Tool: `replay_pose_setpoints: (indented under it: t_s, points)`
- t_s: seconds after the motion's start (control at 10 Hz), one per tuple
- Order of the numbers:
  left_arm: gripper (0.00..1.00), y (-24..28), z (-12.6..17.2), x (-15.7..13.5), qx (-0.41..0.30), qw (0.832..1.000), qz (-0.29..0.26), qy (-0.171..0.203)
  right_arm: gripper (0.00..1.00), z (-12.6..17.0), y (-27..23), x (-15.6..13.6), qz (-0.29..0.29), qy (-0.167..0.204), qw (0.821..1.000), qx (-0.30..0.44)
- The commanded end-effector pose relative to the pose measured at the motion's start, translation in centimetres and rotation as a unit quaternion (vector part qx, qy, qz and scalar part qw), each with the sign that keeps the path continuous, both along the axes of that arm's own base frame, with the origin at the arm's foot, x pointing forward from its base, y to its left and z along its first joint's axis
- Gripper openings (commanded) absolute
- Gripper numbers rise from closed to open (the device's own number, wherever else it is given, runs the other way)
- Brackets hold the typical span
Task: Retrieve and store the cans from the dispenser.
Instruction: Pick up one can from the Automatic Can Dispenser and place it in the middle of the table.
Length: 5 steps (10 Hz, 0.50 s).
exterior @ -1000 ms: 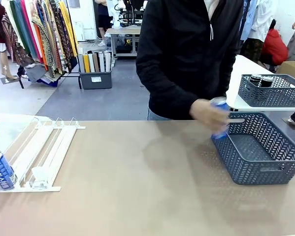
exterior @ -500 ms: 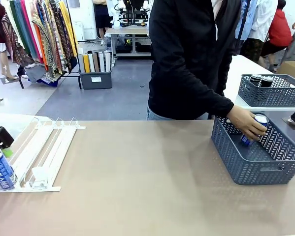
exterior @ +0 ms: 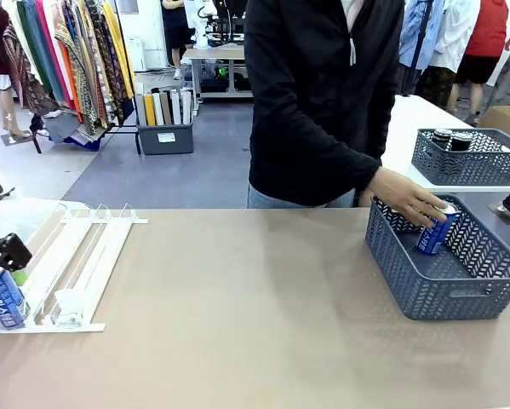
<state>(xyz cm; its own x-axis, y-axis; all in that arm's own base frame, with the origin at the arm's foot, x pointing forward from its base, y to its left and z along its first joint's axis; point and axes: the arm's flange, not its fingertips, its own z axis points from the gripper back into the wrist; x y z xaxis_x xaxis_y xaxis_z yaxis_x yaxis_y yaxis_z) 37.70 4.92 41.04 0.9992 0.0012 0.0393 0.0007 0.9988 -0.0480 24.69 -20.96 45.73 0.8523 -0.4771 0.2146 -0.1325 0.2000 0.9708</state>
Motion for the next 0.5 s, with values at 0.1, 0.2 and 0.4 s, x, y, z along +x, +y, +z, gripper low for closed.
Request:
replay_pose_setpoints:
  t_s: [0.1, 0.2, 0.4]
  points:
    - [1.00, 0.73, -0.83, 1.54, 0.002, 1.000, 0.001, 0.002, 1.00, 0.19, -0.09, 0.03, 0.003, -0.012, 1.000, 0.000]
    - [1.00, 0.97, -0.97, 1.66, 0.003, 1.000, 0.001, 0.003, 1.00, 0.19, -0.09, 0.03, 0.003, -0.012, 1.000, 0.000]
    - [1.00, 1.16, -0.98, 1.70, 0.005, 1.000, 0.000, -0.009, 1.00, 0.19, -0.09, 0.03, 0.003, -0.012, 1.000, 0.000]
